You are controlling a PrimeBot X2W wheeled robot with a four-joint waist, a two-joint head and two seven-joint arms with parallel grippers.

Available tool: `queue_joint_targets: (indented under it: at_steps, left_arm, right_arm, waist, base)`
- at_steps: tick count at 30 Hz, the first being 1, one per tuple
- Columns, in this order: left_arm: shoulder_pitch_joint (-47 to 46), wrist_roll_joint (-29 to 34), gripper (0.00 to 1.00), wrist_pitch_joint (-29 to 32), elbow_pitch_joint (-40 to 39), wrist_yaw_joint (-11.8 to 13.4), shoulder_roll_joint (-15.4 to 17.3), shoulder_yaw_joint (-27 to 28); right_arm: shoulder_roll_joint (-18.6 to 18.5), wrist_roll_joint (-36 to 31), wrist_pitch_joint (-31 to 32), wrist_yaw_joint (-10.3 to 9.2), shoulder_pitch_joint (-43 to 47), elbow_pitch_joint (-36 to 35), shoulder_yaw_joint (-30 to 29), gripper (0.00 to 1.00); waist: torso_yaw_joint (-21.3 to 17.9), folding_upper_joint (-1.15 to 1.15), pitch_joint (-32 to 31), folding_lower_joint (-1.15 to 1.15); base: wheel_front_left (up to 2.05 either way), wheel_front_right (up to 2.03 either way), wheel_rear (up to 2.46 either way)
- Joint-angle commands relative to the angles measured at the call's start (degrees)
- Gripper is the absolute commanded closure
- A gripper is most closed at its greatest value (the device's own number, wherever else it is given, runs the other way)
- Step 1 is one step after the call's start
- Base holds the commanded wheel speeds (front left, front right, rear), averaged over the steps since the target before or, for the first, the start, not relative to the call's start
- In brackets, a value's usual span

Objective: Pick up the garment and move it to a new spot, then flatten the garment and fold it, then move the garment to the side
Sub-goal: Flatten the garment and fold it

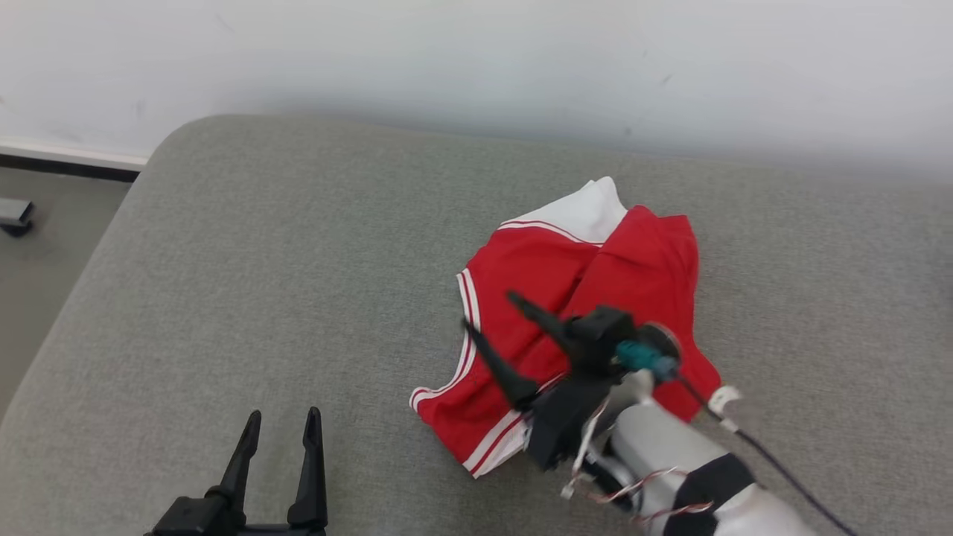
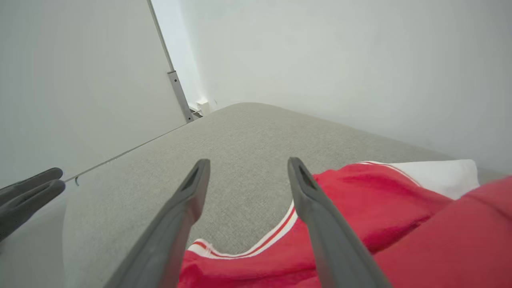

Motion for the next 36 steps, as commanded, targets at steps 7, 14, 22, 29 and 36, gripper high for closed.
queue_joint_targets:
  at_steps: [7, 14, 22, 29, 36]
  left_arm:
    - [1.0, 1.9, 0.00, -0.2, -0.9, -0.6, 0.0, 2.3]
    - [1.6, 3.1, 0.00, -0.2, -1.4, -0.8, 0.0, 3.6]
    - [3.0, 4.1, 0.00, -0.2, -1.9, -1.2, 0.0, 5.1]
    - [4.0, 4.6, 0.00, -0.2, -2.5, -1.3, 0.0, 5.9]
    - [4.6, 4.7, 0.00, -0.2, -2.9, -1.1, 0.0, 6.0]
  right_arm:
    - [-7.2, -6.2, -0.2, -0.15, 5.0, -11.7, -14.6, 0.00]
    - [-10.9, -11.2, -0.2, -0.15, 16.5, -22.4, -29.3, 0.00]
    - [-10.6, -13.3, -0.2, -0.15, 28.6, -28.6, -39.5, 0.00]
    - [-8.2, -14.3, -0.2, -0.15, 38.1, -32.7, -44.4, 0.00]
    - [-7.1, -14.9, -0.2, -0.15, 40.0, -33.1, -43.5, 0.00]
  waist:
    - [-5.1, 0.00, -1.5, 0.01]
    - [-8.6, 0.00, -2.5, 0.01]
    - [-10.6, 0.00, -3.9, 0.01]
    - [-11.2, 0.00, -4.7, 0.01]
    - [-11.2, 0.00, -5.0, 0.01]
  base:
    - [0.00, 0.00, 0.00]
    - [0.00, 0.00, 0.00]
    - [0.00, 0.00, 0.00]
    - [0.00, 0.00, 0.00]
    - [0.00, 0.00, 0.00]
